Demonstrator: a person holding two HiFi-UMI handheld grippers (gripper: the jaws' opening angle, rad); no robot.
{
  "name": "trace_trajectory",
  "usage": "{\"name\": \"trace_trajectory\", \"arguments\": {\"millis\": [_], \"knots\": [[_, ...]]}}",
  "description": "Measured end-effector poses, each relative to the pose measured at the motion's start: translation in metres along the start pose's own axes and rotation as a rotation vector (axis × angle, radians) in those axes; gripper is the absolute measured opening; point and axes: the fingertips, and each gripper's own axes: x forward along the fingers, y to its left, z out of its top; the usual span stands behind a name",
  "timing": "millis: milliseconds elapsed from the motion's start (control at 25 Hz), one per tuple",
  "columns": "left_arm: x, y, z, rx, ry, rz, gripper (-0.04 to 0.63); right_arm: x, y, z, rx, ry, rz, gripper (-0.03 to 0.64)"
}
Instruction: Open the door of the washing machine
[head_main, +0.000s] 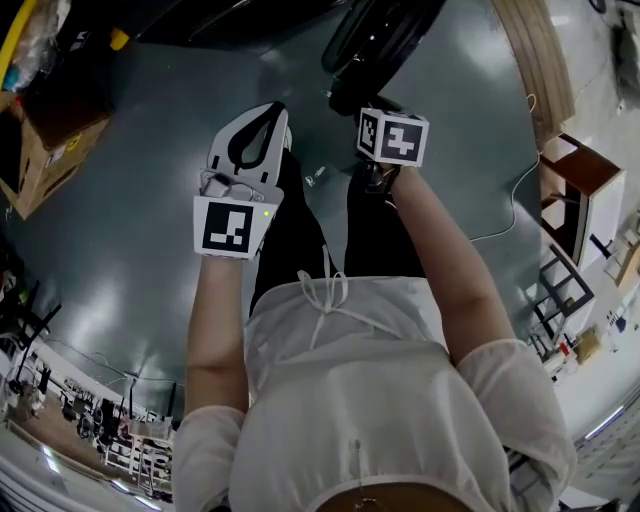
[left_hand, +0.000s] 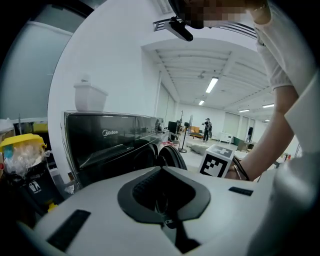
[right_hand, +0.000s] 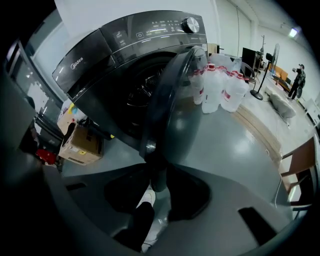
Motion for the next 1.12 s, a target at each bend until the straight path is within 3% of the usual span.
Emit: {"name": "trace_trajectory", "arguments": {"millis": [240,480,640,880,1120], "knots": [[0.023,-0.047,0.004,0.006,0.0,-0.003,0.021,-0.017,-0.044,-0.014,-0.054,0.0,0.006,0.104],[0.044,-0.094,0.006,0.02,0.008,-0.031,0.021,-0.034,-0.087,-0.023,-0.039,-0.007,0.02,0.095],[0.06,-0.124,0.007,0.043,0.019,-0.053,0.021,-0.045,-0.12,-0.026,-0.023,-0.027,-0.002,0.085],[0.093,-0.162,0.015,0.089,-0.006,-0.065,0.021,-0.06,-0.171,-0.031,-0.084,-0.04,-0.01,0.08],[0.127,-0.202,0.029,0.084,0.018,-0.065,0.021,-0.075,-0.232,-0.02,-0.102,-0.062,-0.032,0.075]]}}
